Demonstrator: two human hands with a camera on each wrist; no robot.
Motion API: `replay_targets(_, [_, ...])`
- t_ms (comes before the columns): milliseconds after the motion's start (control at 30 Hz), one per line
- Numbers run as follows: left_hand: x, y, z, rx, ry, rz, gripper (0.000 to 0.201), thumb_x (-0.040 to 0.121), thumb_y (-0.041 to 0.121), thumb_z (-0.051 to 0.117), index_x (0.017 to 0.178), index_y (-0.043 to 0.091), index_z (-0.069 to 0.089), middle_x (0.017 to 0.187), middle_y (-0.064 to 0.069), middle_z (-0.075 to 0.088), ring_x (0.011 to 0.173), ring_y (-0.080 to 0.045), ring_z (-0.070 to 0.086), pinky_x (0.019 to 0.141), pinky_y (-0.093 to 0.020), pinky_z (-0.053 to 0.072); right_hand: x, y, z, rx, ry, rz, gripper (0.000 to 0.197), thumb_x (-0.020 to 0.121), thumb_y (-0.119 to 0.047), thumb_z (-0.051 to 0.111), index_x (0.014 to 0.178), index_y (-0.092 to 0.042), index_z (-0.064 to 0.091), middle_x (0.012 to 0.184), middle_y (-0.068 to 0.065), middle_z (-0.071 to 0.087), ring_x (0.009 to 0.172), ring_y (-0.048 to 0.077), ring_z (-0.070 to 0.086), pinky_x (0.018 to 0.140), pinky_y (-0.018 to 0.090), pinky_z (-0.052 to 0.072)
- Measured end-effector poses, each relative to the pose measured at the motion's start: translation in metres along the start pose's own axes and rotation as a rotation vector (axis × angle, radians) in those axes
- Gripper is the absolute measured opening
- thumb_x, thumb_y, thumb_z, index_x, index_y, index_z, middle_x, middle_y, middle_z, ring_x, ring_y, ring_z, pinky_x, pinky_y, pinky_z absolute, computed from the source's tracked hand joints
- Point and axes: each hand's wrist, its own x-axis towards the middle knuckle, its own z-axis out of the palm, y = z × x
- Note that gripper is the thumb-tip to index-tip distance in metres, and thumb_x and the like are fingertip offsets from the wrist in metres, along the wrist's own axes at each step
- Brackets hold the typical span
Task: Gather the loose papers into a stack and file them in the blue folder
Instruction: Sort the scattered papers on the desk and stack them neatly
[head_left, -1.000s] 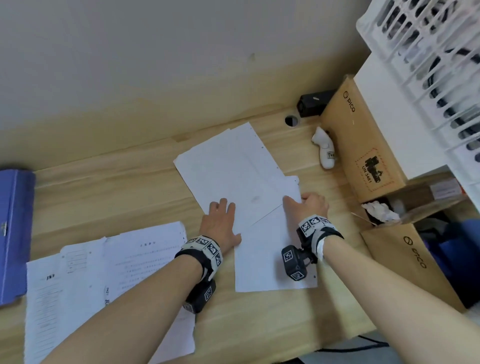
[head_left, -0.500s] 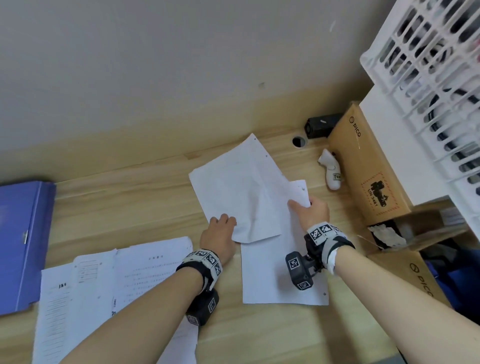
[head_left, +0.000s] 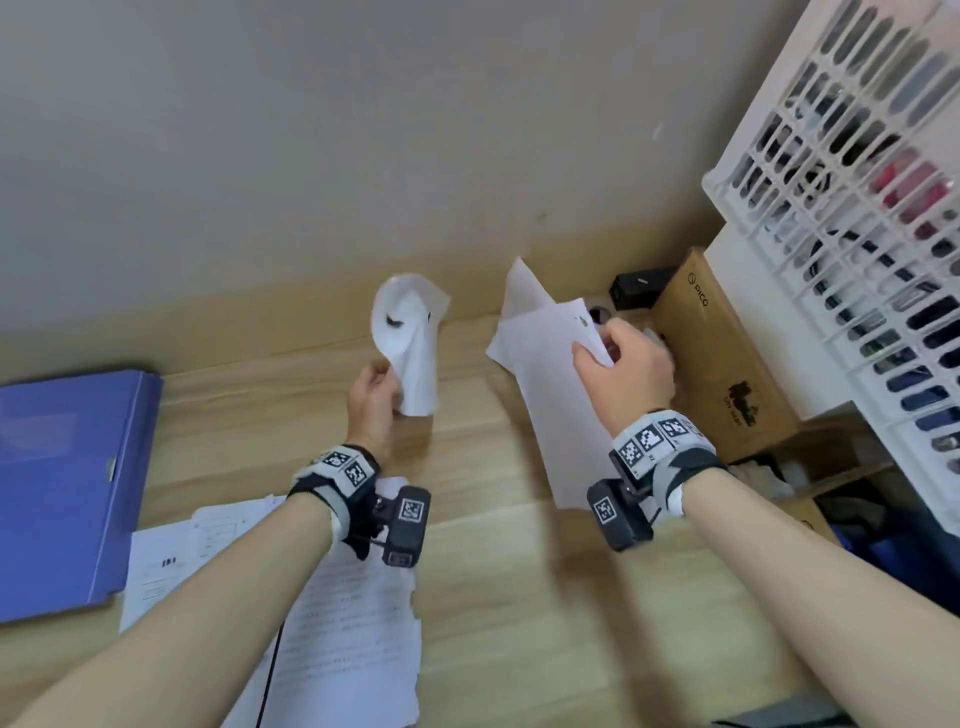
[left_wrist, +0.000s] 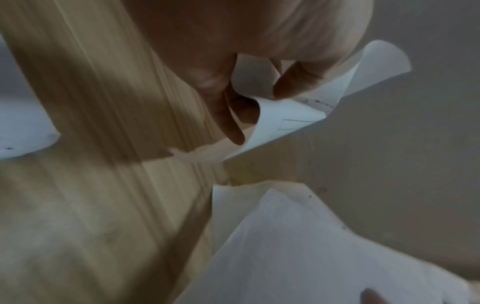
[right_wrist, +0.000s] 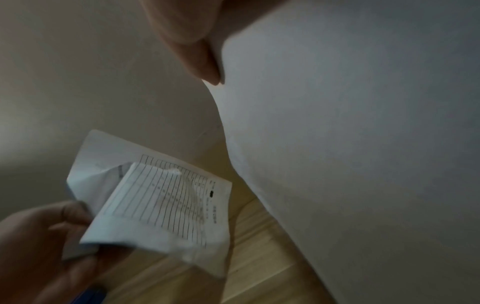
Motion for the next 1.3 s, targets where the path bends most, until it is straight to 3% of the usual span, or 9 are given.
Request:
replay_targets(167, [-0.001, 0.008, -0.028, -0.206, 0.085, -0.103, 0.022, 0.079, 0.004, 0.043, 0.094, 0.009, 0.058, 0.1, -0.016, 0.063, 0.076, -0.029, 0.064, 0.064, -0.042, 0.056, -0.025, -0.026, 0.032, -0.088, -0.157, -0.199, 0.025, 0.079, -0.027, 0.065, 0.066, -0.024, 0.043, 0.059, -0.006, 0.048, 0.059, 0.019, 0.05, 0.054, 0.034, 0.042])
replay_targets(267, [-0.007, -0.01, -0.058, -0.139, 0.202, -0.14, 0.015, 0.084, 0.003, 0.041, 0.092, 0.003, 0.053, 0.086, -0.017, 0.056, 0.046, -0.019, 0.055, 0.053, -0.036, 0.049, -0.051, -0.028, 0.065, -0.163, -0.365, -0.207, 0.019, 0.079, -0.028, 0.062, 0.069, -0.025, 0.046, 0.066, -0.007, 0.054, 0.064, 0.018, 0.053, 0.056, 0.032, 0.044])
replay_targets(367, [-0.013, -0.034, -0.083, 0.056, 0.25, -0.244, 0.016, 0.087, 0.0, 0.041, 0.088, 0.006, 0.056, 0.078, -0.012, 0.055, 0.048, -0.018, 0.051, 0.05, -0.032, 0.049, -0.081, -0.018, 0.101, -0.206, -0.584, -0.164, 0.013, 0.077, -0.021, 0.059, 0.071, -0.027, 0.05, 0.074, -0.01, 0.055, 0.071, 0.016, 0.054, 0.058, 0.03, 0.044])
replay_targets(667, [-0.021, -0.085, -0.108, 0.423, 0.05, -0.484, 0.017, 0.087, -0.001, 0.045, 0.097, -0.002, 0.059, 0.074, -0.014, 0.065, 0.054, -0.024, 0.061, 0.043, -0.023, 0.041, -0.118, 0.024, 0.163, -0.243, -0.865, -0.012, 0.008, 0.079, -0.022, 0.057, 0.084, -0.027, 0.059, 0.098, -0.006, 0.051, 0.103, 0.016, 0.052, 0.078, 0.029, 0.045])
replay_targets(767, [-0.024, -0.09, -0.111, 0.546, 0.045, -0.52, 0.022, 0.082, 0.012, 0.053, 0.091, -0.002, 0.068, 0.061, -0.005, 0.069, 0.05, -0.019, 0.055, 0.048, -0.022, 0.04, -0.122, 0.031, 0.168, -0.263, -0.923, -0.016, 0.026, 0.083, -0.044, 0.054, 0.096, -0.023, 0.062, 0.109, -0.006, 0.045, 0.112, 0.011, 0.036, 0.092, 0.031, 0.041])
replay_targets(867, [-0.025, -0.083, -0.113, 0.73, 0.081, -0.502, 0.034, 0.077, 0.037, 0.05, 0.066, 0.01, 0.066, 0.053, 0.0, 0.07, 0.052, -0.022, 0.057, 0.057, -0.025, 0.048, -0.112, 0.026, 0.164, -0.283, -0.982, -0.063, 0.03, 0.088, -0.038, 0.042, 0.083, -0.013, 0.058, 0.089, -0.001, 0.047, 0.095, 0.023, 0.042, 0.081, 0.034, 0.04])
replay_targets(1033, [-0.019, -0.073, -0.113, 0.893, 0.28, -0.358, 0.047, 0.085, 0.048, 0.037, 0.052, 0.015, 0.046, 0.054, -0.002, 0.052, 0.054, -0.027, 0.051, 0.058, -0.029, 0.041, -0.065, 0.032, 0.157, -0.134, -0.729, 0.045, 0.019, 0.089, -0.031, 0.053, 0.079, -0.018, 0.062, 0.081, -0.004, 0.065, 0.076, 0.021, 0.062, 0.063, 0.03, 0.046])
replay_targets(1133, [-0.01, -0.066, -0.107, 0.883, 0.281, -0.195, 0.04, 0.085, 0.041, 0.041, 0.052, 0.018, 0.034, 0.05, 0.0, 0.035, 0.049, -0.024, 0.034, 0.053, -0.028, 0.028, -0.029, 0.044, 0.156, -0.159, -0.569, 0.073, 0.017, 0.087, -0.027, 0.06, 0.101, -0.018, 0.062, 0.109, 0.001, 0.058, 0.097, 0.023, 0.059, 0.078, 0.034, 0.048])
replay_targets(1300, [0.037, -0.055, -0.095, 1.007, 0.151, -0.05, 0.013, 0.084, 0.026, 0.054, 0.087, 0.022, 0.066, 0.092, 0.004, 0.068, 0.082, -0.02, 0.064, 0.073, -0.033, 0.054, -0.001, 0.068, 0.159, -0.268, -0.569, 0.227, 0.062, 0.078, -0.033, 0.075, 0.127, -0.007, 0.048, 0.131, 0.014, 0.044, 0.122, 0.034, 0.046, 0.096, 0.044, 0.045])
